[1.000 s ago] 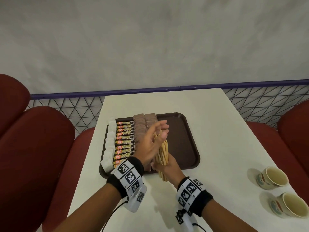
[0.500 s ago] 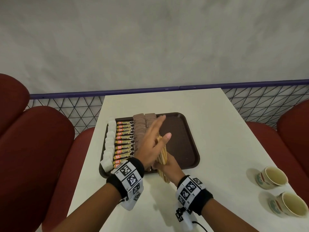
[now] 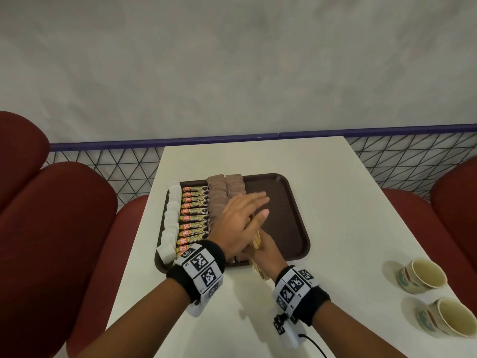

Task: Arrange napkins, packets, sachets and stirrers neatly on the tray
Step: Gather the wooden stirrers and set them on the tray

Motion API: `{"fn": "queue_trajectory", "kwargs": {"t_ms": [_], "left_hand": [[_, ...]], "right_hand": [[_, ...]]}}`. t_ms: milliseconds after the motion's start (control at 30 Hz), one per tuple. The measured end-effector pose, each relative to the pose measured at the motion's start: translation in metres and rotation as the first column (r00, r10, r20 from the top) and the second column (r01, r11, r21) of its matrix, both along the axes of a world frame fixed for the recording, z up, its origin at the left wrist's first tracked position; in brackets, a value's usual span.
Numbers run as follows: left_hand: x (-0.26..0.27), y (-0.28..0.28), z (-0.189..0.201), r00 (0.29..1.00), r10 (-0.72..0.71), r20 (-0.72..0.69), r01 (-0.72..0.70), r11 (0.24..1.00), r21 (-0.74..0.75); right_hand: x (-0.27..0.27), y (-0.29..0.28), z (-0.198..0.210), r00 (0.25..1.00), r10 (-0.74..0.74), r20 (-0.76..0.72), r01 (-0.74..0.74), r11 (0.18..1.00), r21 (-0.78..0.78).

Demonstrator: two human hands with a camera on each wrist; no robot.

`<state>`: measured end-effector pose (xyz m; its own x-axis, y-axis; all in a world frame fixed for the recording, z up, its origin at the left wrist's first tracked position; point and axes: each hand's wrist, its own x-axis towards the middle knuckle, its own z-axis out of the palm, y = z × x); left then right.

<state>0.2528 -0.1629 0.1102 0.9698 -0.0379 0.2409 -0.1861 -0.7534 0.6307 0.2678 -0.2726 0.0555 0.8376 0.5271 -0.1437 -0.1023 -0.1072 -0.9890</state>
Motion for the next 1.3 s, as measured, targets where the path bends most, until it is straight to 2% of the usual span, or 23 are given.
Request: {"fn": "queue_trajectory", "kwargs": {"t_ms": [100,167,233,267,367,433,533,633,800,1000,1167,1300], "left_hand": [[-0.002,0.005,-0.005,0.994,0.108,0.012,-0.104,0.973,-0.206],[-0.007,0.007,-0.013,0.983,0.179,-0.042,-0.181,0.903,-0.390],[-0.010,0.010,-0.029,0.963,0.207,-0.174,-0.269,0.801,-0.534],[-0.010,0.011,-0.036,0.945,0.185,-0.270,-0.316,0.734,-0.601],[-0.010,0.006,-0.050,0.873,0.013,-0.488,-0.439,0.460,-0.772],[-0.008,-0.001,-0.047,0.856,-0.041,-0.516,-0.479,0.315,-0.820],[-0.003,-0.006,-0.041,0.865,-0.133,-0.484,-0.475,0.092,-0.875],[-0.003,-0.004,-0.038,0.869,-0.178,-0.461,-0.477,-0.053,-0.877],[-0.005,-0.006,-0.041,0.855,-0.255,-0.452,-0.496,-0.148,-0.856],[-0.005,-0.002,-0.039,0.873,-0.184,-0.452,-0.478,-0.138,-0.867],[-0.003,-0.004,-0.040,0.861,-0.200,-0.468,-0.501,-0.167,-0.849],[-0.001,-0.007,-0.039,0.860,-0.200,-0.470,-0.501,-0.149,-0.852]], "right_hand": [[0.010,-0.004,0.013,0.993,-0.104,-0.050,0.109,0.989,0.098],[0.020,-0.006,0.021,0.978,-0.187,-0.089,0.200,0.966,0.165],[0.028,-0.004,0.032,0.963,-0.243,-0.121,0.266,0.931,0.249],[0.031,-0.002,0.037,0.958,-0.253,-0.136,0.283,0.912,0.298],[0.034,0.006,0.054,0.960,-0.238,-0.147,0.278,0.866,0.415],[0.029,0.013,0.059,0.967,-0.218,-0.134,0.255,0.873,0.415],[0.023,0.023,0.056,0.972,-0.200,-0.120,0.231,0.897,0.376],[0.018,0.027,0.051,0.977,-0.177,-0.117,0.207,0.917,0.340],[0.011,0.032,0.042,0.964,-0.201,-0.173,0.244,0.926,0.286],[0.009,0.029,0.042,0.958,-0.215,-0.189,0.265,0.915,0.303],[0.005,0.032,0.039,0.932,-0.276,-0.236,0.334,0.906,0.260],[0.005,0.034,0.037,0.925,-0.301,-0.232,0.351,0.911,0.217]]}}
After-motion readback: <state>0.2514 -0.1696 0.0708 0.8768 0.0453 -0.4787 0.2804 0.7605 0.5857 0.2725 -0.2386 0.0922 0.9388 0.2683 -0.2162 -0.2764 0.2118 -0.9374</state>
